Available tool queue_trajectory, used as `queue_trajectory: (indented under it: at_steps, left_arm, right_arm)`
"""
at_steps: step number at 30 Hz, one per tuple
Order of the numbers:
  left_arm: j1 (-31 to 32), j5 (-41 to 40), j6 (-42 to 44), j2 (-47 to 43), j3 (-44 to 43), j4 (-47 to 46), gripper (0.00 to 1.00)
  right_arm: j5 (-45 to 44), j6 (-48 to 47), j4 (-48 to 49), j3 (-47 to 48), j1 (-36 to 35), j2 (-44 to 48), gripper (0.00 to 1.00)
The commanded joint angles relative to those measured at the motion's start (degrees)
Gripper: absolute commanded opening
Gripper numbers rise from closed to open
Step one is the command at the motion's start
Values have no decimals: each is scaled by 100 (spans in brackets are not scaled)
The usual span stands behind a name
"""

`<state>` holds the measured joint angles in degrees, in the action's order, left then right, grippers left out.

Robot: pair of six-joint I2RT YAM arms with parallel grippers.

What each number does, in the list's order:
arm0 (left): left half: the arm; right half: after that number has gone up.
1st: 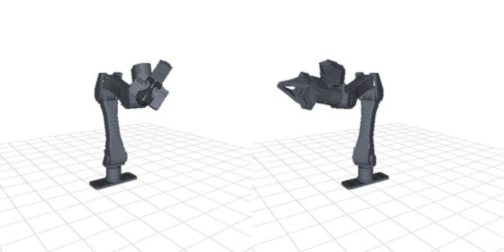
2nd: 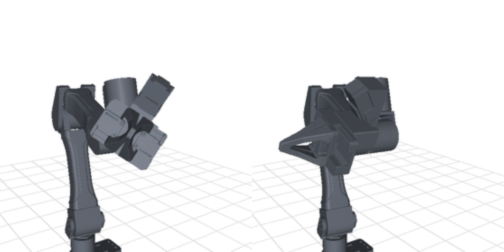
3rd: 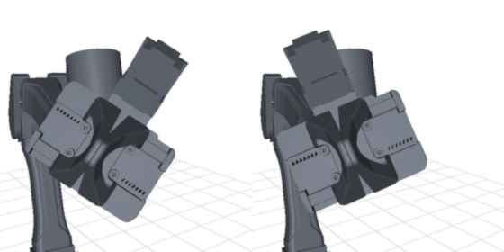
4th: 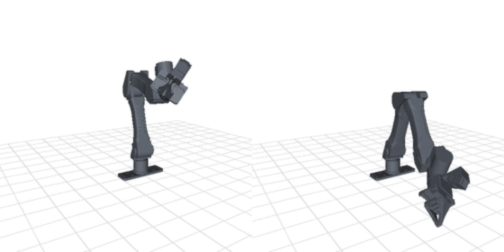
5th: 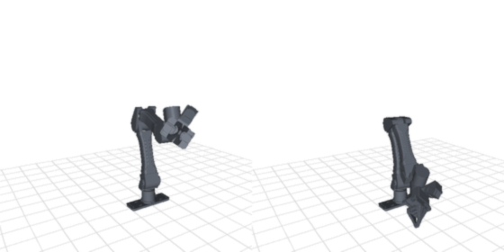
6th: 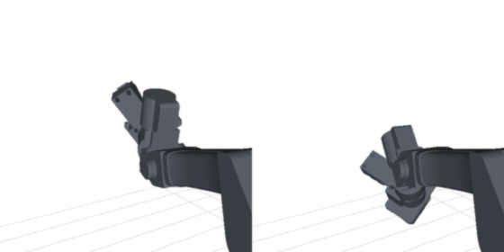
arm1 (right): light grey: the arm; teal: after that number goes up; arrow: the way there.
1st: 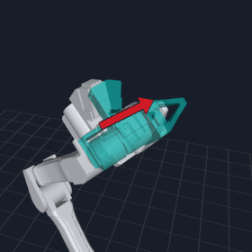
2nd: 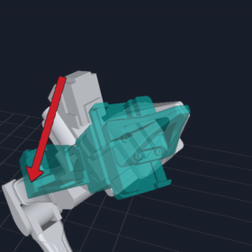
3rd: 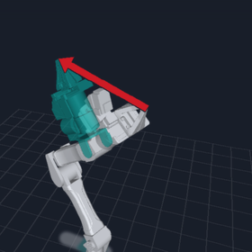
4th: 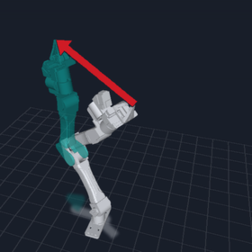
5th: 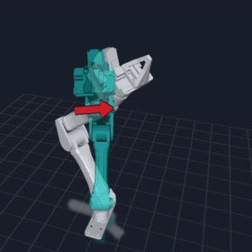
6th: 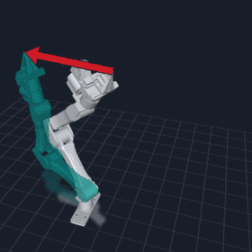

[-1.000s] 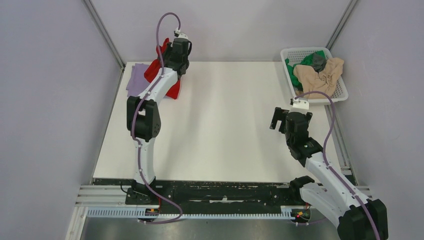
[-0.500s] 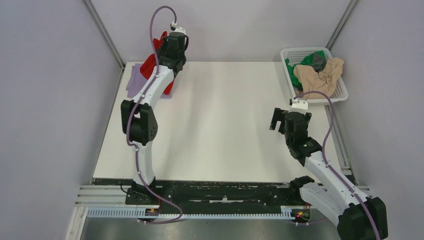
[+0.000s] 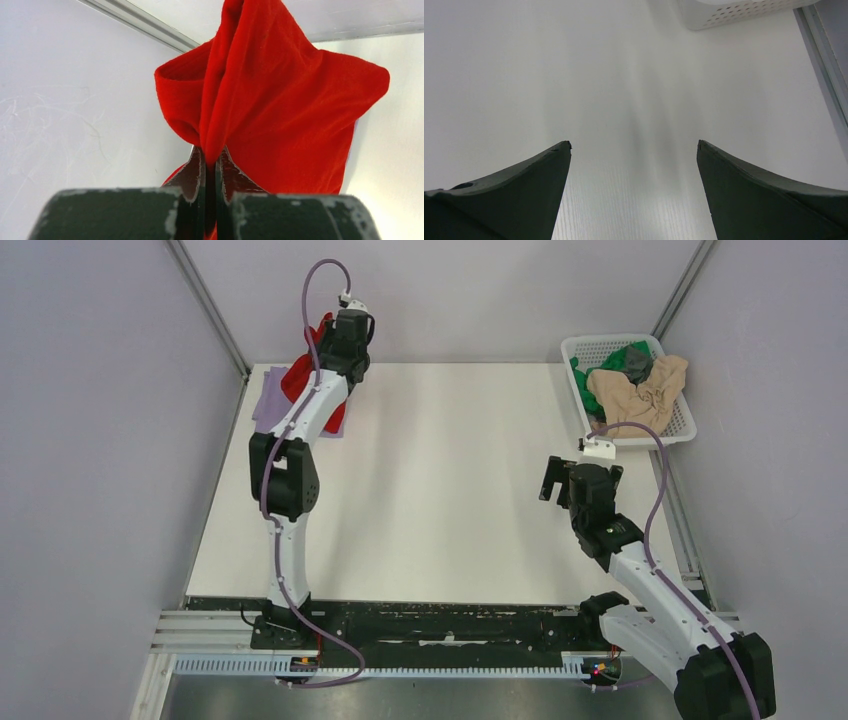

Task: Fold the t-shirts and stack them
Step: Put the neatly folded tshirt into the corner of the board with the left arm

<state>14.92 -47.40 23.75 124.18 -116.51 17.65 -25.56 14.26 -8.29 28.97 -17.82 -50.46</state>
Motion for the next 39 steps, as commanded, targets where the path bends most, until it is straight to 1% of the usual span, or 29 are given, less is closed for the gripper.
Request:
queue_trajectory:
  at_steps: [1, 10, 14, 20, 21, 22, 24, 25, 26, 27, 28, 31, 34, 35, 37, 39]
  left_arm:
    - [-170, 3, -250, 237, -497, -150, 2]
    - [-663, 156, -513, 966, -914, -84, 2]
    - [-922, 387, -872, 1332, -1267, 239, 2]
    - [-1207, 558, -1120, 1701, -1525, 359, 2]
    - [-1248, 558, -1182, 1779, -1623, 406, 5]
    - [-1292, 554, -1240, 1852, -1725, 473, 14]
    - [-1373, 558, -1427, 1949, -1867, 612, 40]
    - [-1407, 550, -1496, 1948, -1875, 642, 46]
    - [-1425, 541, -1570, 1929, -1868, 648, 55]
    - [-1432, 546, -1623, 1905, -1868, 660, 80]
    - [-1430, 551, -1670, 1866, -1867, 676, 98]
    - [-1428, 632, -1873, 1707, -1870, 773, 100]
    - [-1421, 910, -2208, 1492, -1836, 1021, 100]
    - [-1415, 1078, -2317, 1417, -1817, 1154, 100]
    - [-1396, 1477, -2798, 1185, -1661, 1395, 100]
    - [-1379, 1992, -3082, 750, -1175, 1461, 100]
  right_arm:
    - [-135, -53, 93, 100, -3, -21, 98]
    - [-246, -50, 47, 178, 3, -233, 98]
    - [-331, -59, 4, 236, -2, -366, 98]
    - [-543, -106, -108, 337, 0, -573, 98]
    - [-560, -107, -109, 346, -4, -583, 98]
    - [-564, -108, -106, 355, -1, -590, 98]
    - [-620, -107, -111, 372, 3, -613, 98]
    - [-651, -115, -119, 380, -2, -622, 98]
    - [-682, -121, -124, 390, -2, -626, 98]
    - [-697, -114, -135, 405, -2, -626, 98]
    - [-711, -115, -138, 407, -2, -627, 98]
    - [-707, -116, -146, 412, 2, -604, 98]
    - [-706, -109, -155, 399, -4, -569, 98]
    - [-703, -110, -147, 394, -2, -562, 98]
    - [-675, -99, -152, 390, -2, -530, 98]
    - [-629, -100, -150, 381, -2, -502, 98]
